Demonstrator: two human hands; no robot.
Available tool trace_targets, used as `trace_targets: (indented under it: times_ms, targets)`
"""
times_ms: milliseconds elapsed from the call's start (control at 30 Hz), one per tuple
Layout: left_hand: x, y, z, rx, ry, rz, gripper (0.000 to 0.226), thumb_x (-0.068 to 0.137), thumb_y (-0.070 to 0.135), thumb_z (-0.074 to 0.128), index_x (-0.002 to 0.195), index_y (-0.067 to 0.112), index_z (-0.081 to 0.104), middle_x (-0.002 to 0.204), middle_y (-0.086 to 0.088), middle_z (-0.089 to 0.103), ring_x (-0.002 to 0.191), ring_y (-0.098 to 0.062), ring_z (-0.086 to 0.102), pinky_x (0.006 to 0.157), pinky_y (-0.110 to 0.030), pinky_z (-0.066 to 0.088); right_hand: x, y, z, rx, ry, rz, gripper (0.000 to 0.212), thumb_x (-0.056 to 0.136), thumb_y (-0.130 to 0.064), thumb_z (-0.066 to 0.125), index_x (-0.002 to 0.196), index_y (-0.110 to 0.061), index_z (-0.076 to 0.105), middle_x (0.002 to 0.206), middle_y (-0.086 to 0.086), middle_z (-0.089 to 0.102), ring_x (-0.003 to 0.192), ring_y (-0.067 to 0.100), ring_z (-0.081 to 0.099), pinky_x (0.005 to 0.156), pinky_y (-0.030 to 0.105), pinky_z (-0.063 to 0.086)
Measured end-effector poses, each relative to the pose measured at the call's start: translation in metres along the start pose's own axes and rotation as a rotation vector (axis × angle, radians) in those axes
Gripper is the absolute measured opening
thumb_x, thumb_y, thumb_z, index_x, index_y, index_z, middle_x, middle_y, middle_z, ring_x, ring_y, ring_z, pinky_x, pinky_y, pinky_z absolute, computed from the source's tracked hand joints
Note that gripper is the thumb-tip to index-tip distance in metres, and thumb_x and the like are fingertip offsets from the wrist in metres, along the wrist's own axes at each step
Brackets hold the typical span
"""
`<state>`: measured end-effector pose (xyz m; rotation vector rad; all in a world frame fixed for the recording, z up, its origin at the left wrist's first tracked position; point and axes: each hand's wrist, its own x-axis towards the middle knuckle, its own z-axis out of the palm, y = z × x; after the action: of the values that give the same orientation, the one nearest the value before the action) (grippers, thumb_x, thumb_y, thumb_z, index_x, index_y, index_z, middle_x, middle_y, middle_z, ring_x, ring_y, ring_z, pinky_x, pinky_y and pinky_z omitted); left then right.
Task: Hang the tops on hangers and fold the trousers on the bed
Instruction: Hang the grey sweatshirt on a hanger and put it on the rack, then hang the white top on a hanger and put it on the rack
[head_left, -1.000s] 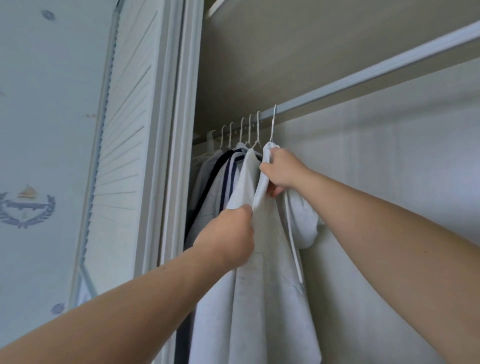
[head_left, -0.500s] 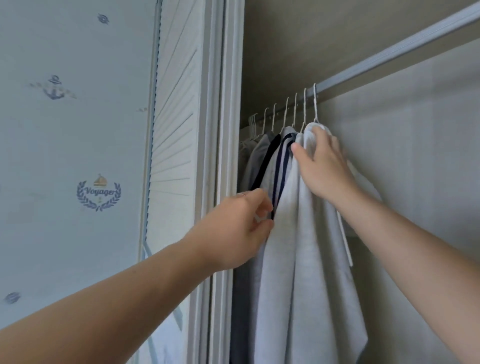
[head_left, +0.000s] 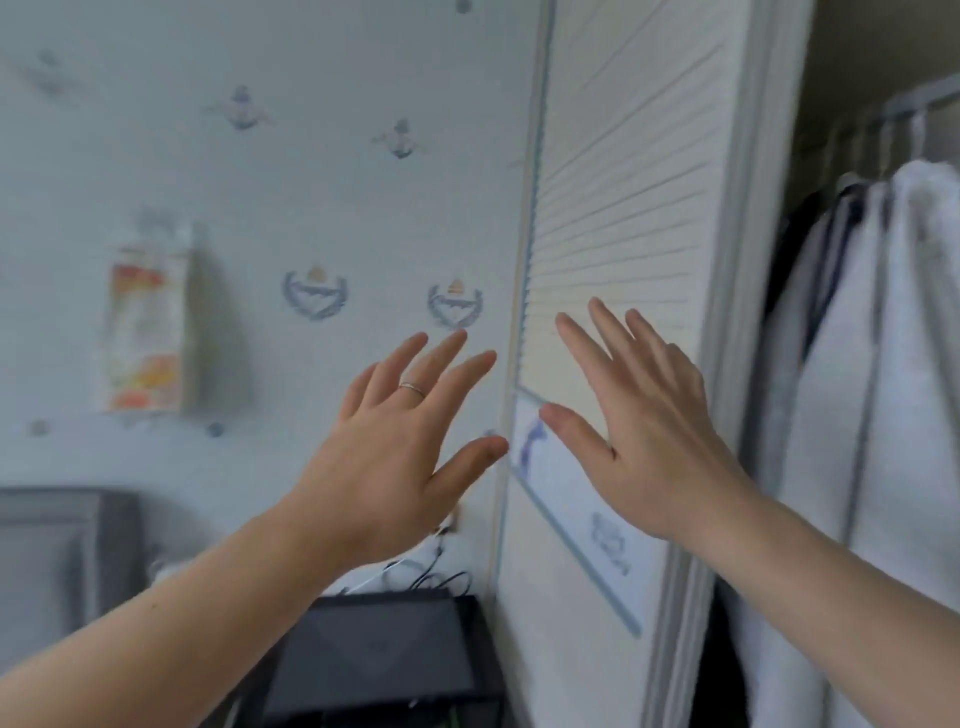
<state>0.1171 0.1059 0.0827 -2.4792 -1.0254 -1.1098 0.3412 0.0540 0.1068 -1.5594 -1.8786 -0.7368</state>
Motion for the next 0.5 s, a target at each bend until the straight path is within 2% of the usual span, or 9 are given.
trace_targets:
  times_ms: [200, 367, 500]
  targets:
    - [-0.179, -0.090, -0.079, 0.138, -0.106, -0.302, 0.078, 0.086, 0.082, 0.001, 0.156, 0.048, -0.003, 0.168, 0.017, -0.008, 0.153, -0.010, -0.019, 0.125, -0.043, -0.003, -0.037, -0.183, 0.055, 0.227, -0.159, -0.226, 0.074, 0.093, -0.071, 0.015, 0.158, -0.038, 0.007, 0.169, -0.008, 0.001, 0.155, 0.020, -0.002, 0.123, 0.052, 0.009]
    - [-0.348, -0.146, -0.147, 0.245, -0.159, -0.647, 0.076, 0.088, 0.076, 0.013, 0.158, 0.046, 0.006, 0.168, 0.016, 0.001, 0.155, -0.013, -0.011, 0.125, -0.043, 0.001, -0.072, -0.334, 0.106, 0.471, -0.331, -0.399, 0.074, 0.091, -0.070, 0.019, 0.158, -0.038, 0.013, 0.168, -0.010, 0.008, 0.155, 0.017, 0.002, 0.124, 0.049, 0.008]
    - [-0.486, -0.157, -0.197, 0.289, -0.190, -0.948, 0.079, 0.086, 0.077, 0.013, 0.158, 0.044, 0.012, 0.168, 0.015, 0.005, 0.155, -0.012, -0.008, 0.125, -0.040, 0.002, -0.115, -0.446, 0.143, 0.642, -0.490, -0.543, 0.076, 0.091, -0.070, 0.023, 0.158, -0.035, 0.020, 0.167, -0.007, 0.017, 0.154, 0.021, 0.011, 0.122, 0.052, 0.014]
